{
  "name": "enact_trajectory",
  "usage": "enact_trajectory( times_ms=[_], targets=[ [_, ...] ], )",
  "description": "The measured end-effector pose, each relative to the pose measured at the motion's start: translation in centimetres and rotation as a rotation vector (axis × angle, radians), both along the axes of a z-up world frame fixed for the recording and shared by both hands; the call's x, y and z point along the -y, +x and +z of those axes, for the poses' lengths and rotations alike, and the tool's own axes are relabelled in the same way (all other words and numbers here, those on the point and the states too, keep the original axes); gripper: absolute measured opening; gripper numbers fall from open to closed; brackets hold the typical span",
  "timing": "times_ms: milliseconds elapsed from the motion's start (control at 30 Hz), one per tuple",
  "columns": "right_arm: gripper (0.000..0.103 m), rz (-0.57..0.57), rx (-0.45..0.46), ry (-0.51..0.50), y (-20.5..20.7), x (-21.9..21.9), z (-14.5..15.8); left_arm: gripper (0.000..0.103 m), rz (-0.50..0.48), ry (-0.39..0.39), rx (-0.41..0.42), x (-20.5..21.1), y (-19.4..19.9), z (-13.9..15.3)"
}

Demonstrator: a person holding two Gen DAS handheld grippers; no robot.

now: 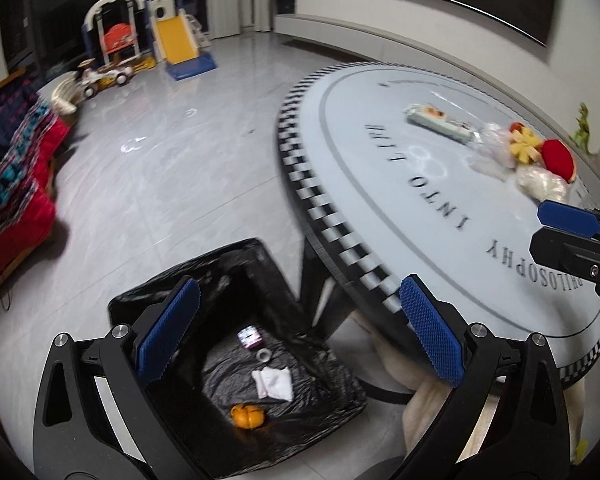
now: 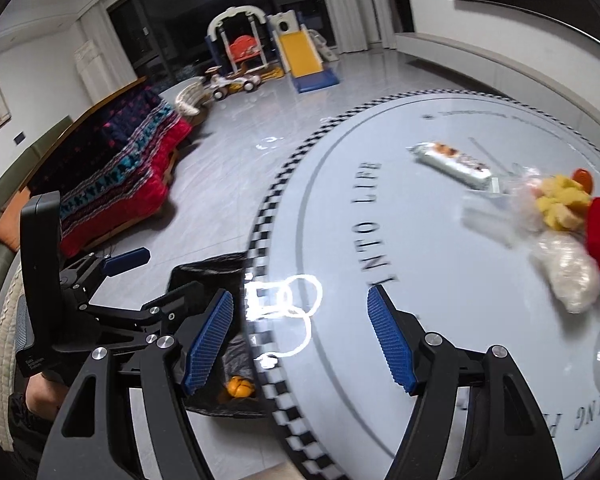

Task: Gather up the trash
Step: 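Move both tools back over the table toward the remaining clutter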

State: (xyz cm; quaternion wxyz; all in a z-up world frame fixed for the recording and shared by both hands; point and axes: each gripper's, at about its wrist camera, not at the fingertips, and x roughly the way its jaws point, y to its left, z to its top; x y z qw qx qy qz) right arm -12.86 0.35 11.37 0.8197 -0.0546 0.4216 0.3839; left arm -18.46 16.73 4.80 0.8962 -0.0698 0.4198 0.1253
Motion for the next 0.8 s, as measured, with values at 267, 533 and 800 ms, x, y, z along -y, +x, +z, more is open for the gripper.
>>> enact_trajectory(
  times_ms=[267,533,800],
  targets=[
    [0.071,-0.186,0.020,-0.029,4.3,7.0,-0.5,0.097,-0.168,0.008,-0.016,5.3,6.3,0.1],
    [0.071,-0.351,-0.041,-0.016,7.9,13.1,-2.4,0.097,-0.296,0.015,-0.024,9.2,11.2,0.2],
    [0.071,-0.453,-0.102,0.029,11.1,15.2,-4.1,0.097,-0.410,0.049,-0.033,12.6,16.1,-0.2]
  ],
)
